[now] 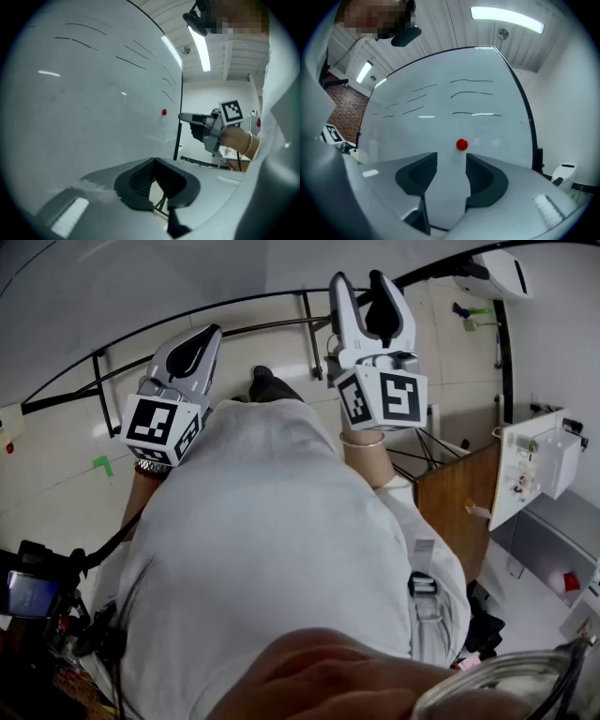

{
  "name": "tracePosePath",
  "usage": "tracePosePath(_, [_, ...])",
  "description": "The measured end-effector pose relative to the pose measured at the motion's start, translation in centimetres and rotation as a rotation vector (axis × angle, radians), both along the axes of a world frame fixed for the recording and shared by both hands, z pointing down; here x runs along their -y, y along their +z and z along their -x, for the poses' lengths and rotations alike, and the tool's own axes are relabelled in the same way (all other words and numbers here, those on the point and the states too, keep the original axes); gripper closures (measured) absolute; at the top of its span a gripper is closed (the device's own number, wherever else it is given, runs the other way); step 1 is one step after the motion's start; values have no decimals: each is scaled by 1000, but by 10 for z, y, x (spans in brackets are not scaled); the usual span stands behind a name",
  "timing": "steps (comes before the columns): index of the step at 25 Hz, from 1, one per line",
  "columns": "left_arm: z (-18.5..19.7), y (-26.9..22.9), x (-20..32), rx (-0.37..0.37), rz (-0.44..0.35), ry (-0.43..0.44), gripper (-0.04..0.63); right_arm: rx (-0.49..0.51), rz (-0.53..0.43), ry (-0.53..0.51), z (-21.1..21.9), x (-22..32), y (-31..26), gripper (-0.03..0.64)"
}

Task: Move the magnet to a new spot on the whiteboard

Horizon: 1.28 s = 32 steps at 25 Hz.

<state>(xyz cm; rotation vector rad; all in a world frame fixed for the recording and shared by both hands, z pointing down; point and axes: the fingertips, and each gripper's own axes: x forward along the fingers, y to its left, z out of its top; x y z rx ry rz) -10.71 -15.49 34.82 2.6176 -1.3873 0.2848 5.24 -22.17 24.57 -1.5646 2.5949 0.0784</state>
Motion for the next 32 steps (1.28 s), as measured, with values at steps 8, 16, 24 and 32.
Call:
tracePosePath(8, [-17,-6,17,9,20,58,589,-54,-19,57,1,42,-21,428])
tracePosePath(16, [-31,-13,34,-46,33,73,589,-78,-53,86,-1,54,-35,458])
tracePosePath(24, [-27,-12,45,-56,29,57,589,-176,-100,122,3,51,-31,494])
tracePosePath(32, [-18,-18,42,-44,6,56,589,-169,-66,109,2,53,-25,495])
